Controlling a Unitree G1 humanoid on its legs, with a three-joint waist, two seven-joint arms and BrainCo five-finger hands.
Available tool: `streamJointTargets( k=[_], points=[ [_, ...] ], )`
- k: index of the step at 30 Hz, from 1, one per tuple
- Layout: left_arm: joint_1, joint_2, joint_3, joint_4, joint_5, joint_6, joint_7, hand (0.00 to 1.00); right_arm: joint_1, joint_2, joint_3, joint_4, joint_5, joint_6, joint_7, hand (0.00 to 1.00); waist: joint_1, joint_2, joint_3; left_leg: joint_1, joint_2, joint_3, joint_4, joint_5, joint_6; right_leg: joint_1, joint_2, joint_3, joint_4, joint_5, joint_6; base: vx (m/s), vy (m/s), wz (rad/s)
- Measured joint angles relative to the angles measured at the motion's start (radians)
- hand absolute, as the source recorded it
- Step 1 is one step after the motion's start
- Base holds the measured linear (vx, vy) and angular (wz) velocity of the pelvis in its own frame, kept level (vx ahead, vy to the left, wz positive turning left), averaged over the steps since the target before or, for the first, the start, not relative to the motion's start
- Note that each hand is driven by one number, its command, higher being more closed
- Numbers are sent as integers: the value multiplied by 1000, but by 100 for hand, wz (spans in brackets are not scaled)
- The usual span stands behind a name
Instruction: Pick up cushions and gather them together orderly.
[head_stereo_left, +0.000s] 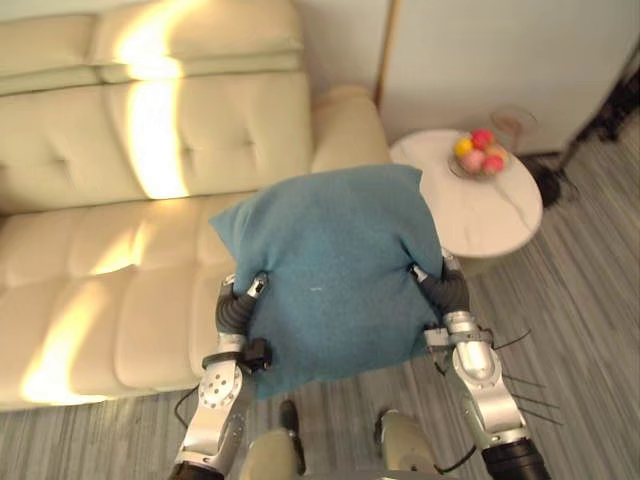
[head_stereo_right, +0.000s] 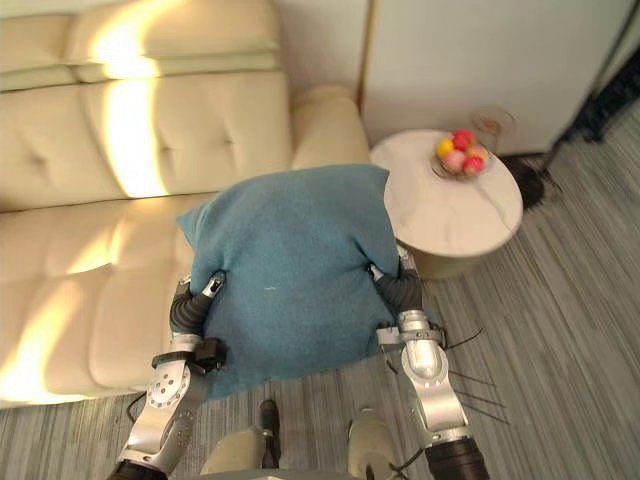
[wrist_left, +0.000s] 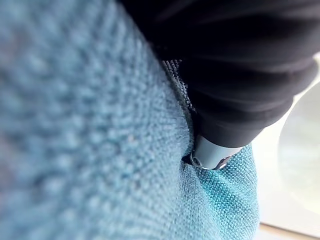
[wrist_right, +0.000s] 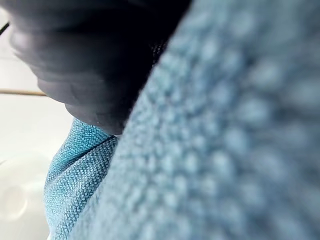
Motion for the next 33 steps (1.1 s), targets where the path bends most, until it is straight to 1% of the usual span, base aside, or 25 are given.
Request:
streamJointTargets(
  k=[1,2,3,4,5,6,7,8,9,10,11,12,13,14,15,16,19,24,27,28,29,30,31,32,33],
  points=[
    [-4,0,2,0,0,-7,0,100,-21,-6,2,6,1,-2,0,100,20,19,-6,-59,20,-34,-2,34,-10,9,18,-36,-93,-7,-11,-173,-192,55],
    [-3,-7,3,1,0,-7,3,100,-38,-9,3,23,1,-5,0,100,16,43,-2,-83,38,-58,-8,54,-16,5,40,-60,-114,13,-18,-256,-229,75],
    [0,-12,-1,3,0,2,3,100,-47,-12,3,67,3,-5,-4,100,11,65,1,-96,61,-79,-45,118,-19,12,70,-108,-131,36,-43,-285,-191,116],
    [0,-11,-8,3,0,17,3,100,-39,-13,-1,116,3,0,-4,100,10,65,3,-84,67,-37,-117,240,-13,26,80,-172,-135,48,-70,-293,-178,115],
    [0,-11,-11,4,0,18,3,100,-37,-14,-3,120,3,1,-5,100,8,66,3,-78,65,-29,-143,273,-13,28,81,-186,-136,50,-72,-327,-130,131],
    [-1,-11,-25,7,-1,19,1,100,-30,-16,-21,125,3,3,-4,100,-3,66,9,-56,59,24,-207,327,-10,38,53,-255,-155,57,-107,-341,-122,121],
    [0,-10,-50,12,-1,19,-3,100,-22,-12,-43,126,3,2,-4,100,-18,58,9,-72,48,129,-74,204,51,41,27,-300,-176,79,-113,-323,-123,132],
    [-1,-8,-56,11,-1,19,-9,100,-21,-14,-51,125,4,2,-4,100,-21,55,7,-73,45,179,-6,150,73,41,13,-320,-192,95,-114,-282,-114,111],
    [-7,-11,-65,12,-1,17,-21,100,-20,-15,-75,122,8,2,-2,100,-34,52,5,-57,50,255,97,48,85,41,-8,-346,-229,135,-111,-239,-42,98],
    [-13,-12,-81,13,-1,16,-26,100,-17,-15,-90,121,18,2,-2,100,-51,55,3,-13,65,310,150,-41,55,42,-26,-377,-269,170,-106,-279,23,95],
    [-15,-15,-85,15,-1,16,-36,100,-9,-14,-102,117,23,2,-1,100,-60,58,1,31,71,334,146,-84,36,44,-30,-386,-296,190,-101,-220,69,74],
    [-18,-28,-92,23,-1,15,-44,100,5,-14,-111,108,24,2,-1,100,-64,68,-3,75,70,335,93,-120,9,45,-27,-398,-319,206,-92,-210,151,57],
    [-29,-28,-104,43,-1,14,-44,100,18,-7,-122,103,30,3,-1,100,-71,77,-9,128,55,315,-24,-138,4,44,-24,-405,-343,216,-74,-152,144,43],
    [-41,-26,-109,64,0,15,-44,100,25,3,-128,105,43,4,-1,100,-69,69,-10,126,44,312,-43,-115,12,44,-28,-396,-355,223,-68,-142,133,38],
    [-43,-25,-112,75,0,18,-44,100,39,17,-137,101,45,4,-1,100,-69,63,-15,118,29,307,-56,-105,22,51,-30,-395,-387,252,-67,-131,113,28],
    [-43,-25,-116,76,0,21,-44,100,51,25,-143,99,50,4,0,100,-66,59,-19,108,14,302,-54,-109,24,56,-35,-393,-412,283,-60,-122,118,24],
    [-41,-19,-116,75,4,21,-44,100,53,38,-142,99,60,4,2,100,-60,58,-24,85,-5,299,-42,-113,39,58,-46,-372,-452,326,-50,-96,128,10],
    [-28,-11,-108,56,19,23,-61,100,55,42,-141,99,81,4,18,100,-55,56,-28,49,1,303,9,-131,65,53,-43,-359,-487,356,-37,-24,60,-7],
    [10,-12,-100,16,28,24,-64,100,55,41,-138,99,88,4,34,100,-42,57,-29,37,14,314,53,-171,67,44,-37,-338,-481,349,-31,42,47,-24],
    [21,-13,-92,6,32,25,-66,100,55,40,-133,99,88,4,40,100,-40,56,-29,27,18,317,85,-202,69,22,-45,-331,-434,316,-26,73,97,-21],
    [23,-14,-90,5,35,26,-67,100,55,39,-132,99,88,4,40,100,-40,56,-29,27,16,317,92,-208,68,17,-47,-331,-417,303,-23,76,103,-10],
    [35,-15,-81,0,40,29,-76,100,62,39,-124,99,88,4,41,100,-43,55,-28,33,14,313,116,-237,75,-7,-65,-330,-326,246,-18,133,87,21],
    [43,-16,-81,0,42,36,-87,100,81,35,-121,99,88,4,43,100,-50,50,-28,52,-8,288,127,-260,82,-35,-94,-335,-187,187,-26,158,73,35],
    [45,-17,-80,0,45,40,-89,100,87,32,-120,100,88,4,43,100,-54,49,-28,62,-17,280,129,-268,86,-53,-110,-335,-118,171,-33,225,88,52],
    [51,-22,-76,0,55,44,-89,100,90,32,-118,108,87,4,44,100,-67,50,-27,90,-37,250,122,-284,119,-124,-136,-306,65,172,-47,246,79,53]
  ],
)
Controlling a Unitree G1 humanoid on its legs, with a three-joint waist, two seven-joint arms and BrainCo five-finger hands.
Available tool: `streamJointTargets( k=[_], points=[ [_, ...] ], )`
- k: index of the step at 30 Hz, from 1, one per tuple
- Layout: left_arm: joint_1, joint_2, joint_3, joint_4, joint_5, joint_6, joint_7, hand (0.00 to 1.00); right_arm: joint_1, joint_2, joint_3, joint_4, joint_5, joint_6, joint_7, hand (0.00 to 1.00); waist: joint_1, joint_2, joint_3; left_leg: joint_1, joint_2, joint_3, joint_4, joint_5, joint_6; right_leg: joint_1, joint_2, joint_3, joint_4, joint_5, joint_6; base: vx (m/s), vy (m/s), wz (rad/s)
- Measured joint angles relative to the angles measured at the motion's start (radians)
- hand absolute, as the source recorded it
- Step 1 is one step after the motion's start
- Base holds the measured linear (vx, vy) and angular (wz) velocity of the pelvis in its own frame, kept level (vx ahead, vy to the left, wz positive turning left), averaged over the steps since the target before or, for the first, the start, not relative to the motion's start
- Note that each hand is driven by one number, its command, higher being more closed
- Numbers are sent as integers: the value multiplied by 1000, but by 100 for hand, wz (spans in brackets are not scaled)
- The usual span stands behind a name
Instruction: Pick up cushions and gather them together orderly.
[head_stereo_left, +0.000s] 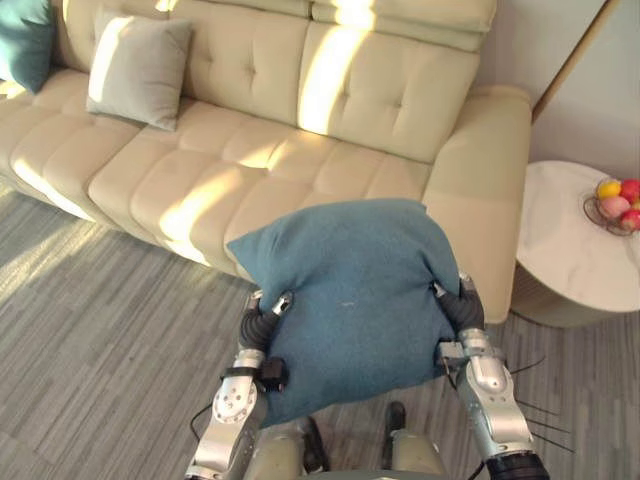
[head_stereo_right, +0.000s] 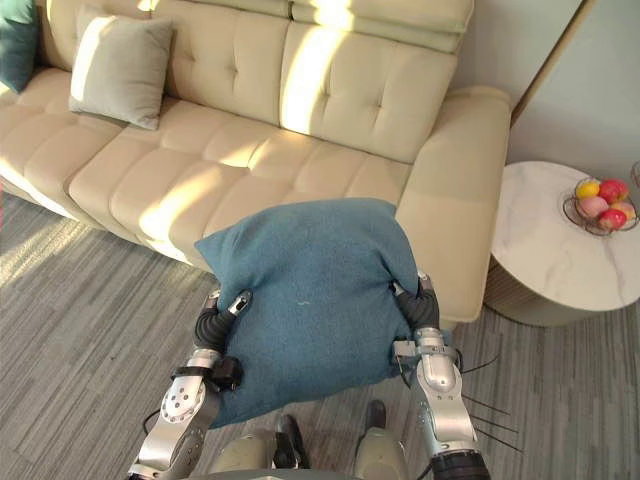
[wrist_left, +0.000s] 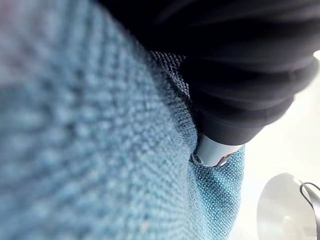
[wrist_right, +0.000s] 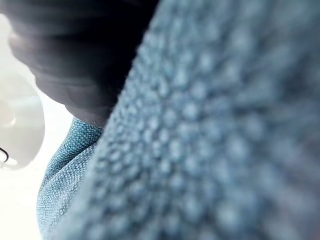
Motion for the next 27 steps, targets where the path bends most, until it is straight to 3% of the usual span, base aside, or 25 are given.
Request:
streamJointTargets(
  k=[1,3,6,7,8,9,10,11,13,14,15,16,17,18,19,20,22,24,25,26,27],
  points=[
    [5,7,1,1,5,3,0,100,13,3,3,4,0,0,1,100,-7,1,2,36,-2,-22,0,-13,7,-36,8,32,104,-28,-21,269,68,45],
    [6,17,1,1,6,3,0,100,31,5,9,4,0,-1,3,100,-5,-1,1,78,-1,-48,-2,-39,-1,-62,54,43,87,-88,-9,310,11,37],
    [0,17,-4,11,16,3,-3,100,46,-2,5,5,1,-1,5,100,-35,9,5,140,-1,-94,-25,-58,-19,-119,129,38,-68,-69,-1,377,-39,61],
    [-13,17,-8,30,17,3,-7,100,55,-6,3,5,1,-1,6,100,-47,7,6,171,-7,-115,-37,-62,-34,-126,155,31,-169,-13,-15,401,-87,79],
    [-17,18,-9,43,21,3,-13,100,70,-9,3,4,1,-1,8,100,-57,-5,0,210,-20,-134,-53,-73,-58,-115,178,32,-285,84,-31,648,-182,102],
    [-19,18,-25,57,27,5,-16,100,104,-10,-4,-1,1,-1,11,100,-65,-20,-11,257,-41,-168,-57,-95,-94,-109,175,66,-308,263,-109,552,-163,68],
    [-28,-6,-33,81,31,7,-17,100,105,-24,-13,4,1,1,12,100,-56,13,-12,267,-20,-179,-63,-97,-98,-115,190,44,-264,232,-102,613,-175,53],
    [-32,-20,-46,85,35,13,-17,100,112,-30,-36,3,0,4,14,100,-62,44,-24,268,8,-183,-42,-80,-129,-107,199,20,-248,181,-108,461,-135,23],
    [-59,-33,-54,91,41,20,-19,100,130,-22,-61,-12,0,14,13,100,-62,57,-25,210,67,-168,138,-24,-208,-55,229,-14,-247,125,-129,515,-182,26],
    [-59,-35,-55,91,41,22,-21,100,144,-18,-65,-31,0,23,12,100,-59,58,-24,192,93,-158,219,6,-206,-22,246,-17,-256,112,-137,376,-143,-5],
    [-49,-35,-54,91,40,23,-22,100,173,-16,-64,-84,0,26,9,100,-54,58,-23,158,143,-123,372,93,-195,46,272,-14,-283,95,-151,430,-127,-27],
    [-46,-38,-54,91,39,22,-26,100,209,-15,-65,-164,0,26,-2,100,-45,54,-23,113,208,-75,511,87,-183,122,288,2,-328,84,-155,499,-141,-33],
    [-49,-39,-54,91,39,21,-30,100,220,-15,-66,-193,0,25,-4,100,-42,51,-24,93,226,-47,541,76,-164,145,290,11,-343,81,-154,440,-99,-41],
    [-54,-48,-51,84,39,15,-36,100,233,-15,-72,-242,0,18,-5,100,-33,41,-26,54,250,2,558,48,-118,176,290,40,-367,76,-156,287,-36,-66],
    [-53,-60,-44,72,39,2,-39,100,231,-15,-76,-273,0,15,-5,100,-21,33,-27,9,255,19,511,19,-71,199,289,88,-383,62,-165,269,-10,-77],
    [-53,-63,-43,71,39,-3,-39,100,227,-15,-77,-277,0,15,-5,100,-14,31,-27,-7,255,16,477,15,-65,205,289,107,-387,59,-165,223,44,-104],
    [-47,-67,-42,72,40,-5,-38,100,219,-14,-78,-270,-1,14,-6,100,9,20,-23,-48,226,-65,263,19,-74,225,289,209,-387,40,-151,194,114,-125],
    [-44,-67,-41,79,41,-4,-37,100,205,-15,-76,-236,-1,14,-6,100,11,19,-24,-54,189,-168,107,43,-112,230,287,280,-380,27,-130,178,230,-129],
    [-37,-64,-41,80,41,-4,-34,100,177,-15,-73,-191,-1,14,-6,100,4,23,-25,-44,163,-238,-13,72,-153,227,290,345,-375,20,-106,167,287,-136],
    [-31,-65,-41,81,41,-4,-34,100,167,-17,-72,-170,-1,14,-6,100,1,31,-29,-36,160,-255,-60,88,-173,226,296,373,-377,19,-97,179,424,-158],
    [-18,-69,-42,82,42,-3,-34,100,152,-26,-71,-132,-1,14,-5,100,0,63,-45,-21,170,-269,-121,116,-207,216,323,423,-382,15,-75,147,394,-183]
  ],
)
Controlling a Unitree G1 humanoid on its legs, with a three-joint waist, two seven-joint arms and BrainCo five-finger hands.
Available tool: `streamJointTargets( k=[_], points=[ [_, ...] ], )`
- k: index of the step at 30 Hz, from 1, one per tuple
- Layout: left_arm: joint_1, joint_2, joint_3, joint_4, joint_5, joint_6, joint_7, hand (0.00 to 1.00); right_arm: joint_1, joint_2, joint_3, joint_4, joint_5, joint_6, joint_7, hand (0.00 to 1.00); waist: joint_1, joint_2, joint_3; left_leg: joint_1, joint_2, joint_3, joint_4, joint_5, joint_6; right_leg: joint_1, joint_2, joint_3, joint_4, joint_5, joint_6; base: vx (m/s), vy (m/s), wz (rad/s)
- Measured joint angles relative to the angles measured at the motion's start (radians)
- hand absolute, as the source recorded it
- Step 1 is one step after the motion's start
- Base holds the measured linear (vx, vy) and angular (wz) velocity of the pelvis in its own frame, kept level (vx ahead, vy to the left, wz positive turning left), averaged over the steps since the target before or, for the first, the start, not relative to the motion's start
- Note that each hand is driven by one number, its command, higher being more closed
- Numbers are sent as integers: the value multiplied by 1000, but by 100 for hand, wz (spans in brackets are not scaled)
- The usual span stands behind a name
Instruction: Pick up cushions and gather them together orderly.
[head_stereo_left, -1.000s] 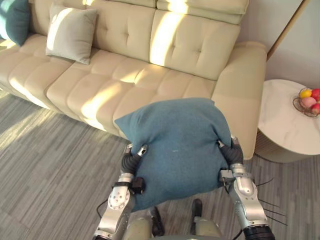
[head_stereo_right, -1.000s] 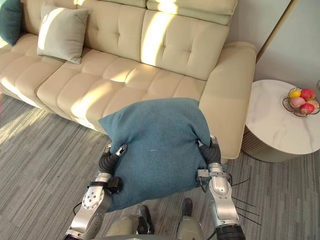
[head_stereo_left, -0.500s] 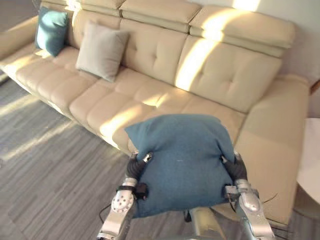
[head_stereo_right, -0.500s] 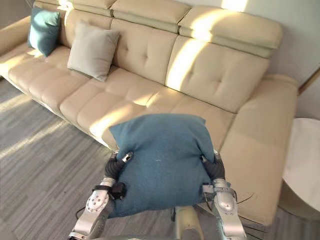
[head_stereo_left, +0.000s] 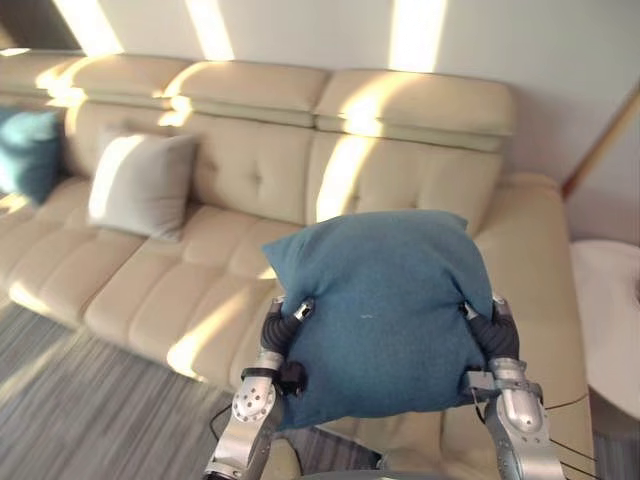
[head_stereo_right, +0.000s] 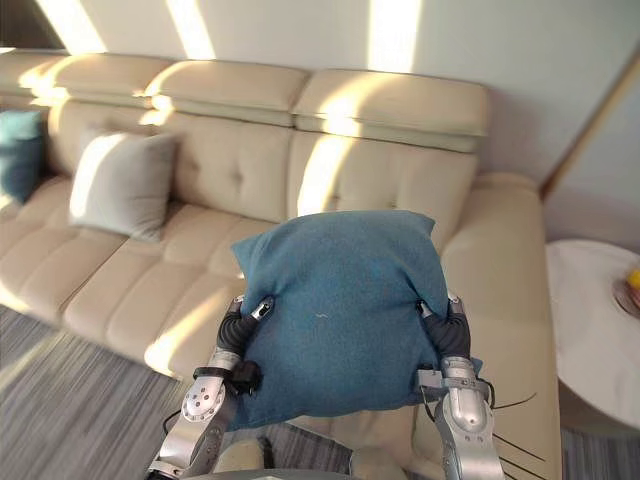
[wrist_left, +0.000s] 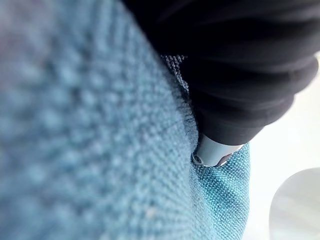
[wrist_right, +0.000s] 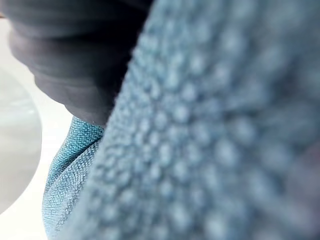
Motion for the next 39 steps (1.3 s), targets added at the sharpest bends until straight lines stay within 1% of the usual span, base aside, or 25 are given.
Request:
streamJointTargets(
  k=[1,2,3,5,6,8,10,11,14,18,21,22,24,25,27,28,29,31,33,34,35,36,37,38,39],
  points=[
    [12,11,1,13,0,0,0,100,-15,4,11,53,-7,1,1,100,2,3,-9,16,0,22,25,73,-3,7,15,70,-1,0,30,202,487,-172],
    [11,19,2,26,0,0,0,100,-12,14,17,65,-7,3,1,100,-1,-8,-14,25,-9,46,27,66,9,11,3,91,-1,1,44,191,355,-137],
    [7,34,3,42,0,2,0,100,-1,29,21,74,-8,4,1,100,-24,-36,-16,42,-29,95,22,59,25,5,-29,121,-5,-3,70,176,314,-72],
    [12,48,6,43,0,3,0,100,-13,28,35,91,-8,4,2,100,-27,-59,-17,63,-54,183,15,49,45,-16,-63,162,-16,5,100,119,252,-113],
    [15,50,12,43,0,3,0,100,-27,28,42,111,-9,4,3,100,-24,-62,-17,75,-64,238,14,47,48,-32,-82,163,-32,27,116,82,247,-149],
    [23,50,35,43,0,3,0,100,-73,27,67,166,-12,5,4,100,-12,-55,-14,113,-69,309,-18,42,56,-39,-105,40,-72,69,93,41,132,-119],
    [25,55,43,44,1,3,0,100,-89,28,78,195,-28,5,3,100,-8,-51,-15,130,-68,327,-41,41,60,-37,-120,-55,-101,93,78,41,17,-52],
    [25,55,42,44,7,3,0,100,-89,29,79,203,-44,5,3,100,-11,-51,-16,131,-69,324,-60,46,67,-36,-118,-72,-118,103,74,37,-23,-15],
    [26,53,38,61,28,4,0,100,-92,17,81,224,-54,6,3,100,-8,-50,-16,139,-65,307,-83,53,63,-21,-109,-86,-145,117,61,24,-41,8],
    [0,55,40,113,63,4,5,100,-123,6,86,244,-110,6,-7,100,-4,-49,-16,135,-67,295,-139,90,60,-10,-113,-109,-233,172,53,-45,-38,7],
    [-76,64,50,172,91,4,52,100,-218,1,111,295,-162,6,-48,100,-1,-44,-1,80,-82,298,-169,124,61,-60,-131,-138,-289,210,34,-144,-41,-4],
    [-148,64,56,204,107,5,90,100,-290,1,117,324,-186,6,-87,100,0,-38,26,36,-89,297,-173,144,65,-104,-141,-154,-286,229,39,-163,-49,1],
    [-242,65,78,224,119,5,126,100,-395,1,122,364,-204,7,-127,100,0,-35,54,-34,-100,297,-174,168,71,-169,-149,-163,-286,258,41,-168,-40,5],
    [-332,73,90,232,121,5,164,100,-485,1,124,387,-207,7,-168,100,1,-34,95,-75,-100,295,-174,183,73,-211,-152,-165,-286,285,52,-181,-39,6],
    [-455,93,102,262,129,5,204,100,-598,0,123,410,-234,9,-223,100,1,-36,151,-109,-100,286,-173,202,76,-238,-154,-178,-285,306,56,-203,-48,17],
    [-564,108,106,305,150,7,251,100,-676,0,119,416,-271,11,-284,100,7,-36,154,-158,-98,277,-171,221,78,-281,-155,-192,-285,322,61,-170,-44,23],
    [-612,113,106,322,154,9,266,100,-711,0,113,416,-284,12,-303,100,10,-37,160,-173,-98,273,-171,224,78,-293,-155,-198,-285,328,60,-148,-44,26],
    [-777,142,108,377,165,11,314,100,-832,1,86,416,-318,20,-369,100,18,-38,201,-198,-97,253,-169,244,78,-307,-155,-218,-284,340,56,-134,-34,25],
    [-991,180,114,430,167,13,371,100,-995,0,57,417,-342,24,-447,100,28,-42,225,-246,-97,237,-168,259,80,-352,-154,-232,-272,347,54,-136,-26,25],
    [-1053,192,120,454,167,13,376,100,-1039,0,43,417,-350,25,-460,100,29,-42,238,-253,-98,225,-172,269,81,-357,-155,-237,-272,350,54,-81,-15,27],
    [-1181,220,125,506,167,12,387,100,-1134,-3,26,423,-356,26,-486,100,26,-42,260,-273,-100,218,-179,283,83,-373,-157,-247,-272,358,53,-131,-21,28],
    [-1287,243,140,557,167,12,390,100,-1230,-4,4,465,-361,23,-503,100,22,-43,265,-298,-108,207,-193,305,88,-398,-161,-254,-273,367,53,-109,-10,29],
    [-1341,249,150,583,167,12,390,0,-1287,-6,-11,506,-360,24,-511,100,20,-42,267,-308,-116,201,-207,318,90,-411,-163,-259,-274,371,55,-102,1,23],
    [-1406,253,161,614,167,12,392,0,-1357,-12,-22,562,-359,25,-520,100,19,-43,269,-321,-119,198,-219,330,91,-424,-165,-263,-278,377,57,-65,14,23],
    [-1500,258,172,671,166,12,398,0,-1455,-25,-42,645,-356,26,-525,0,18,-42,276,-330,-125,189,-245,349,95,-438,-168,-270,-281,382,59,-72,29,23]
  ],
)
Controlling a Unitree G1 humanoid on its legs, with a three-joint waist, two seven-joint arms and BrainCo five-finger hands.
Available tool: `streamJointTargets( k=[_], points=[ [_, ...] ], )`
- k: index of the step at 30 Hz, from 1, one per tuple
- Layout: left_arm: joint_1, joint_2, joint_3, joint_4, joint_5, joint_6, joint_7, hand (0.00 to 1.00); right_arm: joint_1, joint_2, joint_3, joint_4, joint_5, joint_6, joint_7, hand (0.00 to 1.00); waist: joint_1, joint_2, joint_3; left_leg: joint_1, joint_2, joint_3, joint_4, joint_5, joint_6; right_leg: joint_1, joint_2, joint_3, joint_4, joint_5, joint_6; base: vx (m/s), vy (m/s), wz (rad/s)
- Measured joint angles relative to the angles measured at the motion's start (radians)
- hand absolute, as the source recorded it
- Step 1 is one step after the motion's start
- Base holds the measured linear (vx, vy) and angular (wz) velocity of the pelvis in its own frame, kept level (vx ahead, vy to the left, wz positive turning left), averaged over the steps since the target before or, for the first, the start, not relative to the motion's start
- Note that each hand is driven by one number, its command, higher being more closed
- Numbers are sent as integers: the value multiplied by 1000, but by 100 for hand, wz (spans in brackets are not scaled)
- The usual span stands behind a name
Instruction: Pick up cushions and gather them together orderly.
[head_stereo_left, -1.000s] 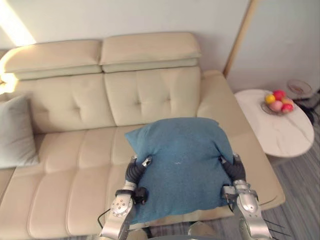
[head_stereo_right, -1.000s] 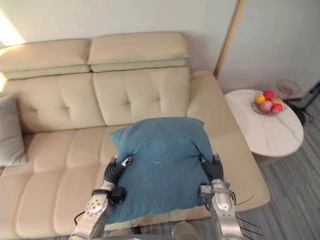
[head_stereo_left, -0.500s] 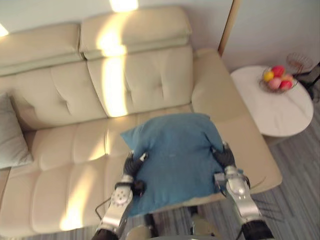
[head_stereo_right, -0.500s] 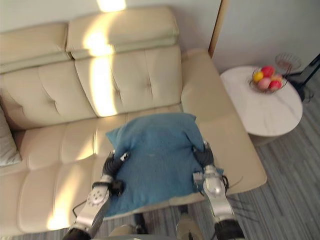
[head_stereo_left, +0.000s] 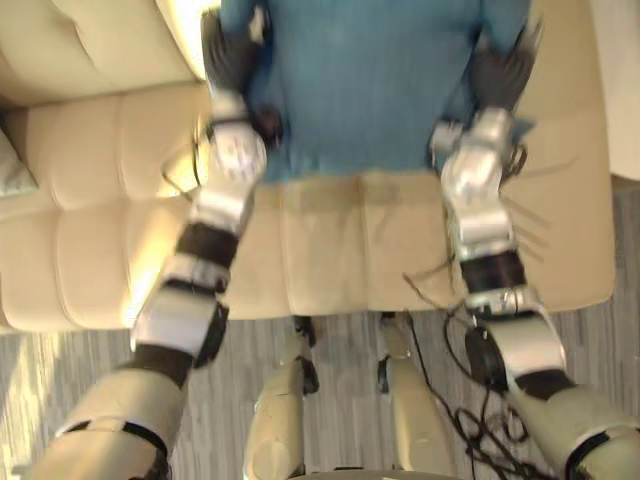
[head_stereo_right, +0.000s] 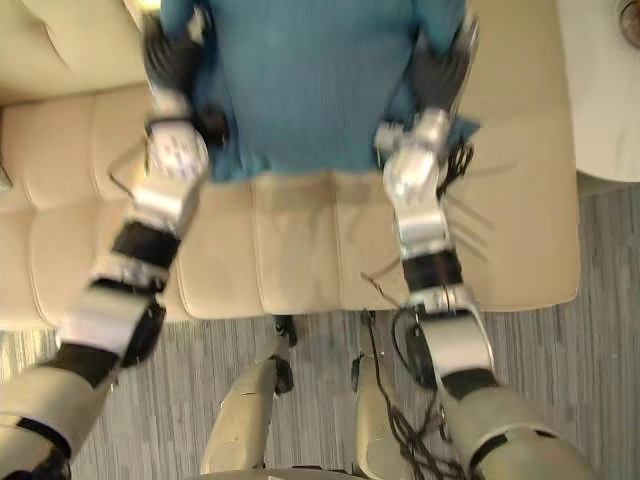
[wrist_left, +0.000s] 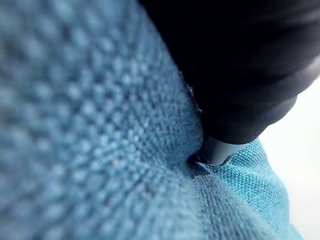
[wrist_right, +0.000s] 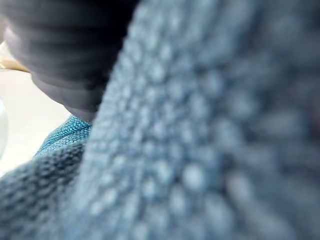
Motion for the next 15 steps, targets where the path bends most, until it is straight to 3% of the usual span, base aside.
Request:
streamJointTargets(
  k=[2,6,8,12,15],
  points=[
    [-91,3,25,70,-2,0,13,0,-101,-26,-7,92,18,0,-1,0,0,0,12,-7,-9,-10,-31,20,3,-15,-3,-5,-3,4,1,-61,36,18],
    [-247,7,85,173,-48,10,9,0,-278,-92,-9,227,169,-2,33,0,0,0,44,-67,-23,-37,-91,68,8,-85,-9,-30,-3,11,6,-38,60,20],
    [-263,7,114,183,-53,13,-3,0,-294,-105,-13,240,230,-2,59,0,4,1,47,-100,-24,-45,-91,73,10,-113,-9,-35,-3,12,6,1,65,18],
    [-263,-15,187,185,-91,15,-48,0,-299,-117,-49,274,457,-4,134,0,12,0,69,-156,-20,-52,-90,75,11,-157,-13,-60,-3,13,8,29,83,13],
    [-258,-50,225,191,-120,15,-59,0,-298,-120,-48,304,588,-4,142,0,15,0,82,-177,-16,-59,-84,74,10,-169,-13,-69,-3,14,9,44,102,9]
  ],
)
